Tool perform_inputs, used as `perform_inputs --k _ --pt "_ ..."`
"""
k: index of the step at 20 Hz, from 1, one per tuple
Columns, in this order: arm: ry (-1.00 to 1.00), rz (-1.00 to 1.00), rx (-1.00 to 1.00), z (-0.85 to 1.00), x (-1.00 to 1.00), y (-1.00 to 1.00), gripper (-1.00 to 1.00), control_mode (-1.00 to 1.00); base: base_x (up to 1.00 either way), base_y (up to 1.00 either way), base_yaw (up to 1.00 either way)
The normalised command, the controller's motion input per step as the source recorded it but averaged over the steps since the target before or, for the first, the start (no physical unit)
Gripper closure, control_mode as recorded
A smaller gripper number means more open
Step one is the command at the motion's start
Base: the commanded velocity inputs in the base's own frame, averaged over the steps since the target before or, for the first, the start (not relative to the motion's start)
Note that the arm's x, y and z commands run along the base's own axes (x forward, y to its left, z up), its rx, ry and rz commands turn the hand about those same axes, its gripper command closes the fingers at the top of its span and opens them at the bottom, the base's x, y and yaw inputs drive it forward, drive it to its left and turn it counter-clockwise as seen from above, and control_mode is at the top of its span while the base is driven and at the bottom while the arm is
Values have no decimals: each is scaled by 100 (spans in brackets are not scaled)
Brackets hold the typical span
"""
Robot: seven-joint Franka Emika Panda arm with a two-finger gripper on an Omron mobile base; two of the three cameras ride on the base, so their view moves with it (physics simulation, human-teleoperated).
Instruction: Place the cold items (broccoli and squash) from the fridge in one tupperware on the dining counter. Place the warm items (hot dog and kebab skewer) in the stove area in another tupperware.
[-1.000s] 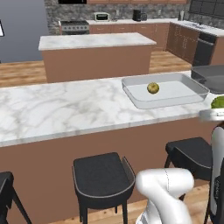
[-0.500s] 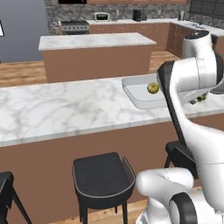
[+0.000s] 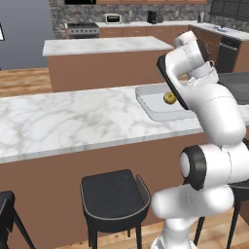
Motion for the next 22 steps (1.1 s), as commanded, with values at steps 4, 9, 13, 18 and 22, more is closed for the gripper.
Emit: perform_inputs --k 4,9,13,18,22 --pt "29 48 15 -18 100 -47 100 -100 0 0 0" --pt "0 43 46 -8 98 -26 100 -100 0 0 0" --pt "-6 37 45 -13 78 -13 100 -100 0 0 0" --pt "-16 26 22 -30 57 0 100 -100 0 0 0" --pt "-16 22 14 -38 64 0 100 -100 0 0 0"
